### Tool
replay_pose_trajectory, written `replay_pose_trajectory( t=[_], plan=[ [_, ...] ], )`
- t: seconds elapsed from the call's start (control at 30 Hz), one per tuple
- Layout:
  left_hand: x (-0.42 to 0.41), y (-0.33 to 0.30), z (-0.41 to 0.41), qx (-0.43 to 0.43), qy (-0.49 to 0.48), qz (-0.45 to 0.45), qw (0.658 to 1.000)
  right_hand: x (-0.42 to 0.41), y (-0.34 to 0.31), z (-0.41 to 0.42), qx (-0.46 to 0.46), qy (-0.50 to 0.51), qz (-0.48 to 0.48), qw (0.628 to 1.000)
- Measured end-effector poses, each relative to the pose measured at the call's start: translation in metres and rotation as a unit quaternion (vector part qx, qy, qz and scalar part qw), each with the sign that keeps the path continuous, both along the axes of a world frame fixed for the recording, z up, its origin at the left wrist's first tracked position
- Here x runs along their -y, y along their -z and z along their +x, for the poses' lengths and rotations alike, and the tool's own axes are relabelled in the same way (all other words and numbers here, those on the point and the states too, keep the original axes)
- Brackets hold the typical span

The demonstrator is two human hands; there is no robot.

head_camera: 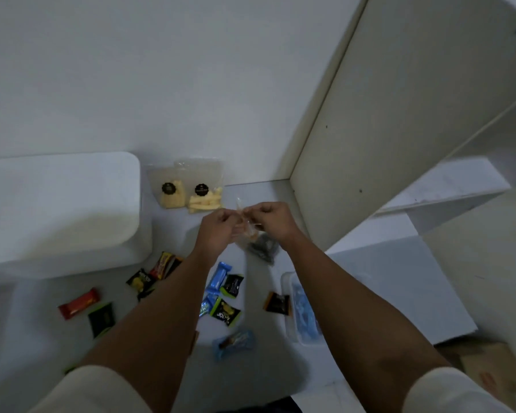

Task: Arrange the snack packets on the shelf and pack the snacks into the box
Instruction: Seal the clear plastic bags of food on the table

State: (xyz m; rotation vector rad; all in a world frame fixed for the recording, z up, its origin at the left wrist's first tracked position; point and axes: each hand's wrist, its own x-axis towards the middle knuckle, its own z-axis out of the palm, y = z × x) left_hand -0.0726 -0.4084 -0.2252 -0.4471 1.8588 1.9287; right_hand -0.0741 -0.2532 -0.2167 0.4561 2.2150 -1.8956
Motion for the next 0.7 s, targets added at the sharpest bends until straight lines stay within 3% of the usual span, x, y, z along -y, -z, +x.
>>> replay_pose_trajectory(
  t=[0.1, 0.23, 0.4, 0.53, 0.7],
  plan=[
    [0.019, -0.020, 0.035, -0.003, -0.006, 0.002, 1.000, 0.018, -0.014, 0.037, -0.011, -0.007, -0.019, 1.000],
    [0.043, -0.038, 0.074, 0.005, 0.000, 0.006, 1.000, 0.038, -0.026, 0.076, -0.034, -0.042, 0.031, 0.998],
    [0.060, -0.045, 0.108, -0.026, 0.059, -0.058, 0.996, 0.057, -0.029, 0.118, -0.062, -0.018, 0.055, 0.996],
    [0.069, -0.041, 0.129, -0.060, 0.096, -0.143, 0.983, 0.064, -0.018, 0.137, -0.108, 0.048, 0.180, 0.977],
    [0.079, -0.026, 0.136, -0.136, 0.127, -0.234, 0.954, 0.070, -0.012, 0.151, -0.162, 0.000, 0.300, 0.940]
  ],
)
